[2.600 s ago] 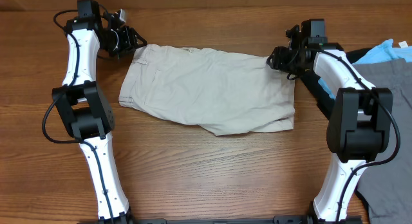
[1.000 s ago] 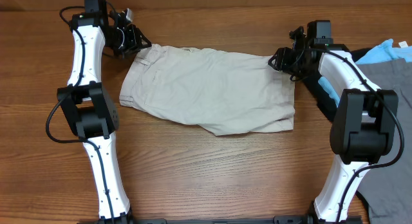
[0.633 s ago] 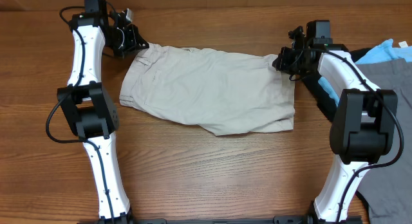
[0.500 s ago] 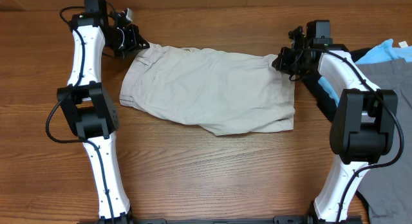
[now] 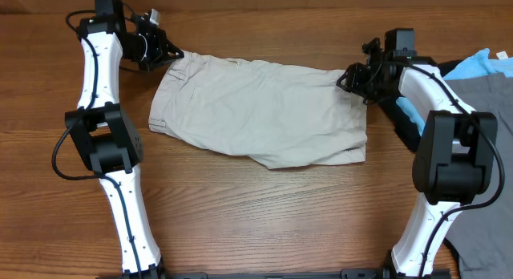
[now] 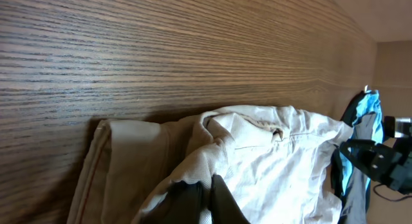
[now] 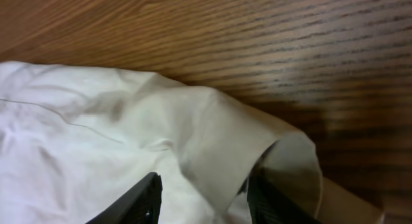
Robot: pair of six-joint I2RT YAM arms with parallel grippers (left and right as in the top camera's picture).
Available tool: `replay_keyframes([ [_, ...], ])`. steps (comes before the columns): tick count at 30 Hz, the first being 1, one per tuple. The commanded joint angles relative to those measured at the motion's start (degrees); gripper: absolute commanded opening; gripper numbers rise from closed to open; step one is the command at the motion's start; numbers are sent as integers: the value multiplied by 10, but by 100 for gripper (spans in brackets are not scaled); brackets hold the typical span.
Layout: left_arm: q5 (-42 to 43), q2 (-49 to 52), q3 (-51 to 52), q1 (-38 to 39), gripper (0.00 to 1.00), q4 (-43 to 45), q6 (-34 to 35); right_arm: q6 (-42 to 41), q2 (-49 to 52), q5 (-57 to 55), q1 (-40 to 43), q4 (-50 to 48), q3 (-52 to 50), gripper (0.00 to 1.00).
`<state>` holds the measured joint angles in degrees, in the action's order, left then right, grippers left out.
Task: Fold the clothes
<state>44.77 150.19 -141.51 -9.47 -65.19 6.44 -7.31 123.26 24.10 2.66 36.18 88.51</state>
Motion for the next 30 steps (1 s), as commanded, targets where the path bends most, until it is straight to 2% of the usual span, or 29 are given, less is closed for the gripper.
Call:
replay_keyframes([
  [1,-2,6,-17,1,4,-2,-2,3,-17,-8,-11,-26,-25,48],
  [3,-2,6,-17,1,4,-2,-2,2,-17,6,-17,-41,-30,47],
  [7,-2,6,-17,1,4,-7,-2,3,-20,20,-19,-56,-25,29],
  [9,-2,6,-17,0,4,-9,-2,3,-22,19,-15,-55,-17,28],
  [17,-2,6,-17,1,4,-7,-5,7,-28,4,-3,-55,-12,50],
  [22,-2,6,-17,1,4,-6,-7,45,-27,-12,-11,-71,-14,50],
  [30,-4,6,-17,1,4,-6,-7,46,-27,-12,-20,-86,-21,49],
])
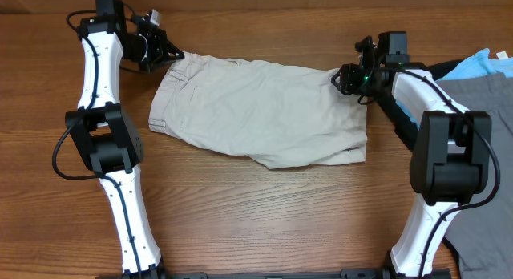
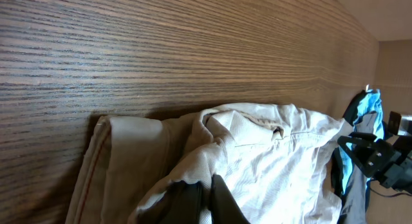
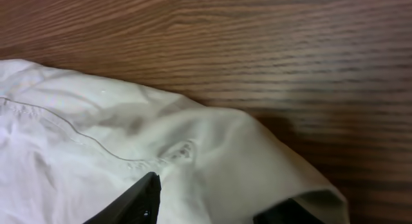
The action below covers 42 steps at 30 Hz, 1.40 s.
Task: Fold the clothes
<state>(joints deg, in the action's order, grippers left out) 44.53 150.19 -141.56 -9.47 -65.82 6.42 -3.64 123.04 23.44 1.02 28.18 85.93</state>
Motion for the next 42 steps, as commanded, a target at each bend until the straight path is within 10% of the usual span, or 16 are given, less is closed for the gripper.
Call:
replay_keyframes([
  [1,-1,6,-17,1,4,0,-7,9,-25,-5,-3,-7,1,48],
  [7,-1,6,-17,1,4,0,-6,9,-25,-9,-3,-47,-19,47],
  [18,-1,6,-17,1,4,0,-7,9,-25,-9,-3,-38,-20,4],
  [33,28,-8,-115,-3,4,-110,-33,2,-151,69,33,94,5,4],
  [42,-130,-127,-173,9,4,-308,-66,3,-291,76,42,329,5,4],
])
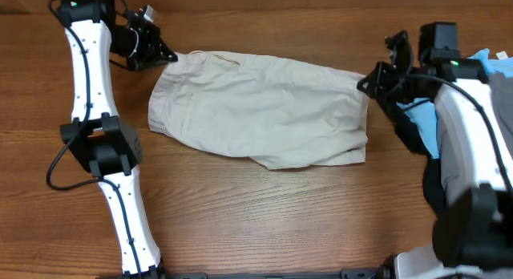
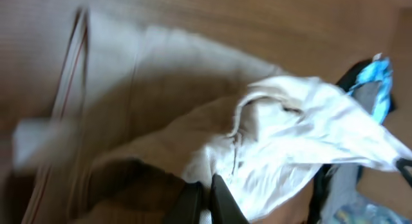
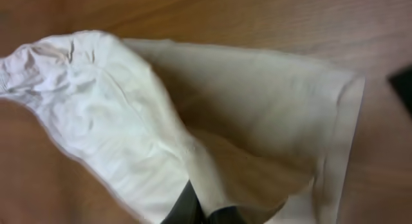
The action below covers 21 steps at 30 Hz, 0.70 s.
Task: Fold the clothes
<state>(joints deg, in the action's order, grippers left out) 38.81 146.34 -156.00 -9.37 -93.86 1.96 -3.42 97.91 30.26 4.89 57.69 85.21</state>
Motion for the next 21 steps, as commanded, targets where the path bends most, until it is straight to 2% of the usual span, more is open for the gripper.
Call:
replay_keyframes([
  [1,-85,-104,-28,9,4,-30,-19,1,-50,7,3,54,12,4],
  [12,-196,-313,-11,52,4,-30,75,0,-145,6,3,236,12,4],
  [16,-202,-367,70,84,4,-30,83,0,-146,-21,3,265,8,4],
  [21,-224,-398,233,121,4,-30,90,1,-146,-21,3,289,-5,4],
])
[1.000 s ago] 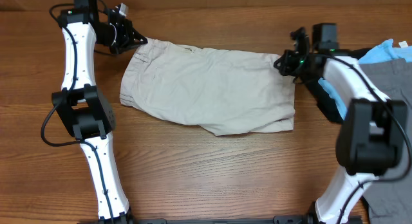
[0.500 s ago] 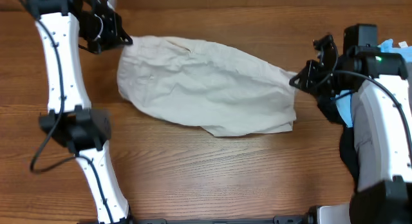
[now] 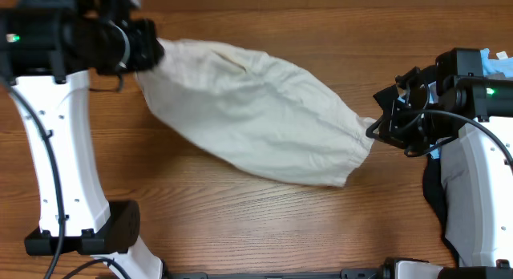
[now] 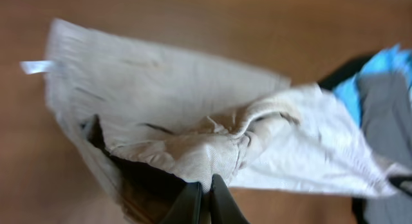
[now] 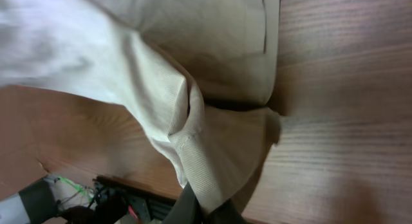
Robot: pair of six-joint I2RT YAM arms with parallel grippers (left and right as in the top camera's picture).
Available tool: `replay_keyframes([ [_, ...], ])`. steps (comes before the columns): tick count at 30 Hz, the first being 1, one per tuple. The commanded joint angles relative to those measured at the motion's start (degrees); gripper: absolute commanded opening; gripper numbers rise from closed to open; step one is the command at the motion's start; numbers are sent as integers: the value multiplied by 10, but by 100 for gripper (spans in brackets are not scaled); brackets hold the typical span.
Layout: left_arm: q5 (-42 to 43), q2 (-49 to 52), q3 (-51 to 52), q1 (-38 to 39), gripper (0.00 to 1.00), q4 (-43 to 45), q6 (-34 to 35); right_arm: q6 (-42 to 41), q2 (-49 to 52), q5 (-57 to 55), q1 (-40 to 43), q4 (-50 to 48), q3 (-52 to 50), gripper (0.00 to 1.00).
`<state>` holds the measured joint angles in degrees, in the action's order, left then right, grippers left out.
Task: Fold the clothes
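A pair of beige shorts [image 3: 256, 115] hangs stretched above the wooden table, held at both ends. My left gripper [image 3: 148, 50] is shut on its upper-left end; in the left wrist view the fabric [image 4: 193, 130] bunches over the pinched fingers [image 4: 215, 201]. My right gripper [image 3: 377, 131] is shut on the lower-right end, and the right wrist view shows cloth [image 5: 193, 121] draped over its fingers [image 5: 190, 205].
A pile of other clothes, blue [image 3: 501, 66] and dark, lies at the right edge behind the right arm. The wooden table [image 3: 240, 231] spreads beneath the shorts. The arm bases stand at the front edge.
Both grippers have risen with the shorts, which now hang off the table. The left end is up at the far left; the right end has come forward and to the right.
At first the shorts lay flat, the left gripper on their far-left corner and the right gripper open at the far-right corner. The right gripper then shut on that corner. Both ends were lifted slightly, and now the shorts hang stretched between the raised grippers.
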<state>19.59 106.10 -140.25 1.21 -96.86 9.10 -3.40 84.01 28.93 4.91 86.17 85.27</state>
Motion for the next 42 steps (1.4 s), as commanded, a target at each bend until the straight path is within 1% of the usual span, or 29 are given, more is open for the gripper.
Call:
replay_keyframes([
  [1,-48,3,108,17,4,0,26,2,-7,-8,3,8,-7,4],
  [5,-81,4,220,18,4,5,49,5,-7,-8,3,10,-10,4],
  [9,-80,4,331,18,4,17,49,5,-7,-8,2,19,-21,4],
  [13,-80,4,403,19,4,22,49,5,-7,-8,-5,27,-53,4],
  [22,-81,-8,521,19,4,15,53,4,-7,-8,-20,27,-186,4],
  [27,-83,-19,585,19,4,12,52,4,-8,-7,-20,43,-252,4],
  [31,-115,-21,639,19,4,8,53,3,-14,19,-20,47,-299,4],
  [35,-112,-21,675,20,4,18,69,-17,-25,16,-27,43,-322,4],
  [37,-116,-21,689,26,4,23,79,-57,-31,-16,-50,42,-330,4],
  [38,-113,-21,692,27,5,24,79,-65,-32,-21,-58,42,-330,4],
  [39,-110,-21,695,30,9,24,79,-74,-32,-28,-70,43,-331,5],
  [40,-105,-21,699,35,25,24,79,-92,-32,-43,-94,47,-331,27],
  [42,-87,-21,703,40,33,20,68,-93,-32,-43,-110,52,-331,39],
])
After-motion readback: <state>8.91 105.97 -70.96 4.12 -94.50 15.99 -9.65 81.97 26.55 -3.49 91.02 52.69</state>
